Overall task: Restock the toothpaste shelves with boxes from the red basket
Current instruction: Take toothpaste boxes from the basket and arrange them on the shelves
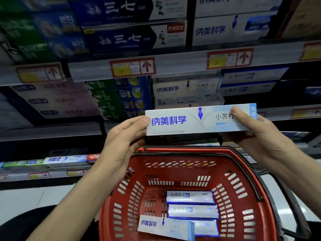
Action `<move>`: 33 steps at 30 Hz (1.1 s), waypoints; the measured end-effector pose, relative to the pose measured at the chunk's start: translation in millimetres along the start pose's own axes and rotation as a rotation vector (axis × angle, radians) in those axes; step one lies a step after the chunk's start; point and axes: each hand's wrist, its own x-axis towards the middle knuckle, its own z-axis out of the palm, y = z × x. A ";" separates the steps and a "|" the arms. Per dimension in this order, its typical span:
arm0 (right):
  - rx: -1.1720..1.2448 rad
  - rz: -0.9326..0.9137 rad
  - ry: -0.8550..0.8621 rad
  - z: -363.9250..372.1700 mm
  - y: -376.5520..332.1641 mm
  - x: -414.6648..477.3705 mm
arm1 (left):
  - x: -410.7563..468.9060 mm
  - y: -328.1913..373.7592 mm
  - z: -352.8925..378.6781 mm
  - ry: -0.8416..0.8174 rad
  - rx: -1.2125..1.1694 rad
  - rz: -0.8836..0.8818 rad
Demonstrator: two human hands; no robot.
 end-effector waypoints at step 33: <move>-0.654 -0.269 0.189 7.9 -12.3 60.9 | 58.9 -17.8 81.9 0.260 0.299 0.296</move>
